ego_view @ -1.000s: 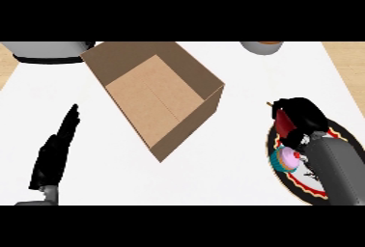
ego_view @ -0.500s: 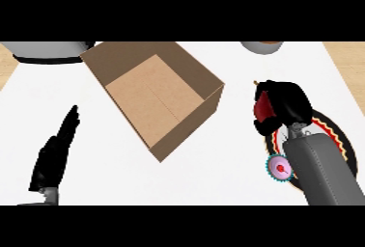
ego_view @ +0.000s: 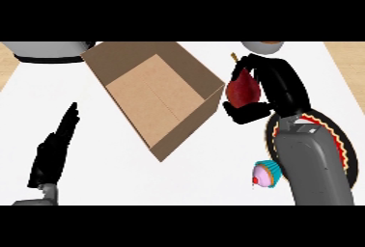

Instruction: Pick the pear from the plate and place it in the cardboard box

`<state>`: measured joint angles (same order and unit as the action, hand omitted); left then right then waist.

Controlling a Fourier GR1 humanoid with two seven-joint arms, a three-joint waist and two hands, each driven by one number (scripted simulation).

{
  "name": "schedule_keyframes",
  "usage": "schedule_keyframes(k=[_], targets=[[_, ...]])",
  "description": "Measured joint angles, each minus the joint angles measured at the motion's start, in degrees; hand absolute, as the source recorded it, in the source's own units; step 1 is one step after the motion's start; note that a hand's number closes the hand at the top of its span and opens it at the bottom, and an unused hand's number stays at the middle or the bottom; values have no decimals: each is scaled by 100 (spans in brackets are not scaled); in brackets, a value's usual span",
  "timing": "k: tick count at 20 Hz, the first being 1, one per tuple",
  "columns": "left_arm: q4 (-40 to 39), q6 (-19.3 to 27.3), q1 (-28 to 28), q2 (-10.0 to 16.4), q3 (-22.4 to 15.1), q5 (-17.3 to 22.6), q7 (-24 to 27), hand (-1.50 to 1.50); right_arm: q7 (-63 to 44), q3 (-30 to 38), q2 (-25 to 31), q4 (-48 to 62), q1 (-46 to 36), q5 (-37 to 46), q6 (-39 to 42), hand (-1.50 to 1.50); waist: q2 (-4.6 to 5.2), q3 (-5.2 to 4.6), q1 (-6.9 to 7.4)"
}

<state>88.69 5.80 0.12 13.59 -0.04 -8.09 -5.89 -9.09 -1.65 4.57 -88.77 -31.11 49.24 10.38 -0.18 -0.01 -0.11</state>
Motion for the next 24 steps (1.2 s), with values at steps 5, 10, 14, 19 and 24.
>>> schedule_keyframes(k=[5,10,14,19,24], targets=[[134,-77,83,4,22,-13,-7,0,-474,-168,-304,-159,-610,-301,190,150,6,-1,40],[63,-164,-24,-6,73,-14,-9,0,-1145,-529,-410,526,-1533,-500,-157,150,19,-1,87],[85,-139,-36,-85,38,-90,-16,0,-1328,-698,-439,1499,-2272,-644,-597,150,31,-2,125],[-43,-159,-81,-158,19,-130,69,0,-1341,-852,-451,2869,-3092,-994,-1068,150,48,-3,180],[-77,-214,-208,-141,13,-167,72,0,-1231,-1253,-455,4202,-3646,-1460,-1600,150,75,-5,285]])
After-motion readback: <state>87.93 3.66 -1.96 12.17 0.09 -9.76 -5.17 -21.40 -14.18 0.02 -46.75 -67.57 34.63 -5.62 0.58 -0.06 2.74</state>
